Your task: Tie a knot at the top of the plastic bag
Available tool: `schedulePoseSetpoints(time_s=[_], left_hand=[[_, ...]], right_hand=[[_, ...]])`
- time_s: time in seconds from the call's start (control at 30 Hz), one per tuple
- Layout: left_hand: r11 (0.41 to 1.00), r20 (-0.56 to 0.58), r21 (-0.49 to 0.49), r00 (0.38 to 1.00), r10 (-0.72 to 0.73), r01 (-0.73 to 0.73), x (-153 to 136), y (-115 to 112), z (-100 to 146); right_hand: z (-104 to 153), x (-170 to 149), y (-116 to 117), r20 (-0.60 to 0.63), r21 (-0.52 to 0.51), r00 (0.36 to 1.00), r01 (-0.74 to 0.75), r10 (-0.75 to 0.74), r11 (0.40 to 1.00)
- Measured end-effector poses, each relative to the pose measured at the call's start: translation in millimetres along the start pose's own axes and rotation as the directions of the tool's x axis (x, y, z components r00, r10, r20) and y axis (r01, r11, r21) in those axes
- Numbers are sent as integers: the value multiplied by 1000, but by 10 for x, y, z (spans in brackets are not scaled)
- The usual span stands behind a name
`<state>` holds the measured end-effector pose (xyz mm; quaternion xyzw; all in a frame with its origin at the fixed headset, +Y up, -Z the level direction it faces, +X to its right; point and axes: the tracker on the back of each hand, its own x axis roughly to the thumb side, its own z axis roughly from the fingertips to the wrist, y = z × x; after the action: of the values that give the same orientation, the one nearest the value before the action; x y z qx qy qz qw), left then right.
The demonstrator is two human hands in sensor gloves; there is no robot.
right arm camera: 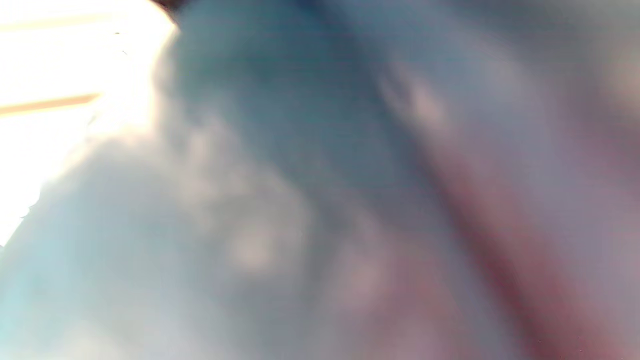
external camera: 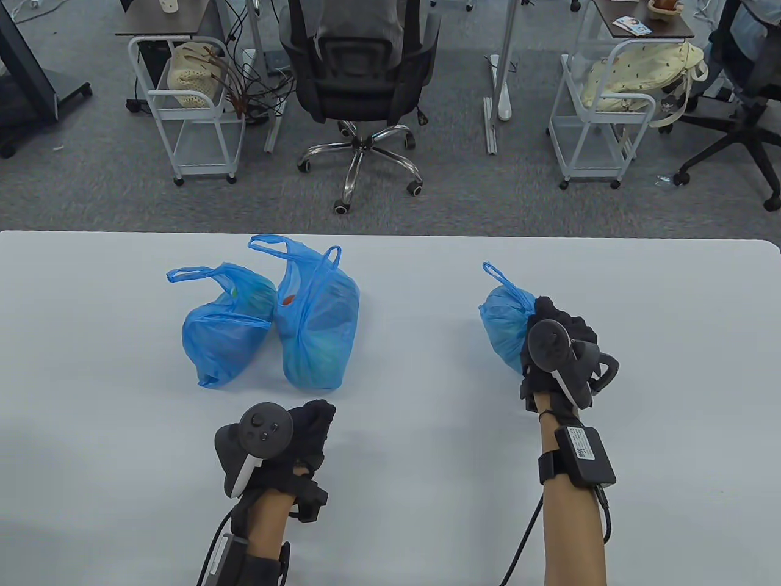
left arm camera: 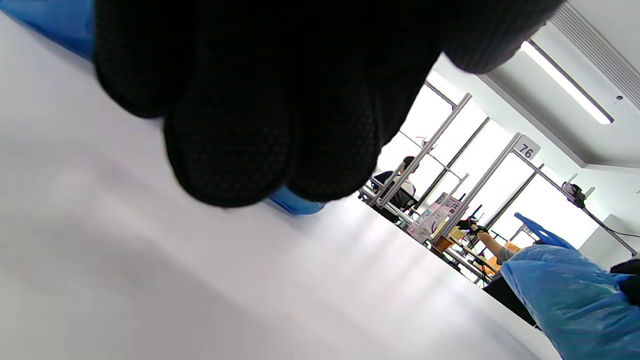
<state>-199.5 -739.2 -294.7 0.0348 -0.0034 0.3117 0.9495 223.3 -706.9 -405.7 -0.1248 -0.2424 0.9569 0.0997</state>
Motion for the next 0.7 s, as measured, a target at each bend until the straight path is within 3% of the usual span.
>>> schedulePoseSetpoints(time_s=[0.1, 0.23, 0.4, 0.6, 0.7], left_hand=[[1000, 5, 12, 1000, 3, -3, -3, 10, -3], [1000, 3, 18, 1000, 5, -5, -8, 10, -5], [999, 6, 34, 1000, -2, 2, -12, 20, 0], [998, -9, 59, 1000, -7, 7, -50, 13, -7], [996, -10, 84, 1000, -4, 5, -55, 37, 10]], right_hand=[[-7, -18, 83, -28, 54, 998, -54, 56, 997], [3, 10, -56, 3, 32, 995, -104, 104, 994], [50, 154, -476, 56, -47, 998, 2, 0, 999], [181, 471, -1030, 163, -124, 987, 14, 6, 992], [322, 584, -1168, 189, -120, 980, 91, -67, 989]])
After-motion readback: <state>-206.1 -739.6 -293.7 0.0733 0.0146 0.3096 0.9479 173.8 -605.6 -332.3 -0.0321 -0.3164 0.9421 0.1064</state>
